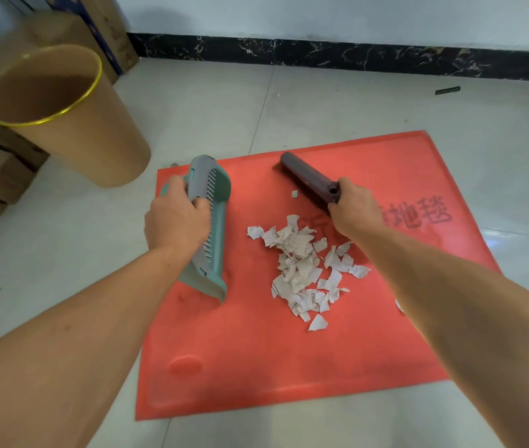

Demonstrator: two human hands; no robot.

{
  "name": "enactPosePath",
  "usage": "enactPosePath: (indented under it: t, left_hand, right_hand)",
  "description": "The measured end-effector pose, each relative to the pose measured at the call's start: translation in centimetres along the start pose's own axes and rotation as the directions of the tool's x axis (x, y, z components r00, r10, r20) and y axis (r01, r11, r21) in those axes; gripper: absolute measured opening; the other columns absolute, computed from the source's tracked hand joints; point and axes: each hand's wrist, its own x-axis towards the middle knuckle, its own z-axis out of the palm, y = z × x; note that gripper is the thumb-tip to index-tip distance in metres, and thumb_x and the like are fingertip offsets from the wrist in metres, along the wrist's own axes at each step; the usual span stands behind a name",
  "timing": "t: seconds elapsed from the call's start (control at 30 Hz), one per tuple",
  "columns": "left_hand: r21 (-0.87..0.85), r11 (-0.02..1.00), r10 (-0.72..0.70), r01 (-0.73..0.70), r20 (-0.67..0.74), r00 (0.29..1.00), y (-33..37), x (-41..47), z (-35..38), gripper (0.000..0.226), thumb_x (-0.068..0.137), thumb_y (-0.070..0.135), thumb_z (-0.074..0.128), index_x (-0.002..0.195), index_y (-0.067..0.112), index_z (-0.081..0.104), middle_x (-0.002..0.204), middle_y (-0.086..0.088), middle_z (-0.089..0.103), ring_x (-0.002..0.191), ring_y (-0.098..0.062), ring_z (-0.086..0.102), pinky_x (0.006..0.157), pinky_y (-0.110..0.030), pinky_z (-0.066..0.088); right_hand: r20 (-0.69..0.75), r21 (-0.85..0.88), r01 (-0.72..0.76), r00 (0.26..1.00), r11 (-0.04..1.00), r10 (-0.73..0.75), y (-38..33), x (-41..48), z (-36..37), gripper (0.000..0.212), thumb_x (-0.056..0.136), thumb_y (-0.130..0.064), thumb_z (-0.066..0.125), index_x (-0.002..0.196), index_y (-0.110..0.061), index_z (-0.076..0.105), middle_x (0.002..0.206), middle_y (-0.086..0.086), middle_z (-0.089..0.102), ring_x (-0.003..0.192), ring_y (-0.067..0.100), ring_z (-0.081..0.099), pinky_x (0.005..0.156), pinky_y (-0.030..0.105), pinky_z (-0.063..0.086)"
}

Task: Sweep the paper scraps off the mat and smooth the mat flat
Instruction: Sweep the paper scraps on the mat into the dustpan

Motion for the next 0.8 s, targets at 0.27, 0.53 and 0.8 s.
enactPosePath:
  t: [0.27,0.53,0.8]
  left_hand:
    - [-0.013,1.000,0.010,-0.010,0.004,1.000,0.2,-0.1,0.1,0.015,0.088,0.029,0.045,0.099,0.019,0.047,0.092,-0.010,0.062,0.080,-0.037,0.055,0.069,-0.039,0.043]
    - [-0.010,1.000,0.015,-0.014,0.016,1.000,0.5,-0.4,-0.2,0.018,0.089,0.028,0.045,0.103,0.017,0.048,0.096,-0.012,0.060,0.082,-0.038,0.054,0.071,-0.039,0.043]
    - [-0.080,0.995,-0.051,0.051,0.000,0.999,-1.6,0.4,-1.5,0.018,0.087,0.027,0.049,0.100,0.015,0.052,0.089,-0.009,0.058,0.079,-0.031,0.051,0.067,-0.036,0.037]
  right_hand:
    - [0.216,-0.026,0.150,0.966,0.988,-0.141,0.8,-2.6,-0.5,0.024,0.085,-0.026,0.062,0.107,-0.025,0.052,0.087,0.000,0.060,0.073,0.020,0.060,0.063,0.039,0.058]
    - [-0.001,0.008,0.128,0.992,0.992,-0.128,1.1,-2.1,-1.5,0.017,0.092,-0.021,0.056,0.107,-0.015,0.051,0.088,0.006,0.059,0.073,0.025,0.057,0.056,0.033,0.048]
    - [0.168,0.114,0.106,0.978,0.988,-0.124,0.3,-4.8,0.5,0.024,0.087,-0.024,0.060,0.109,-0.018,0.054,0.092,0.009,0.065,0.078,0.026,0.060,0.068,0.041,0.055]
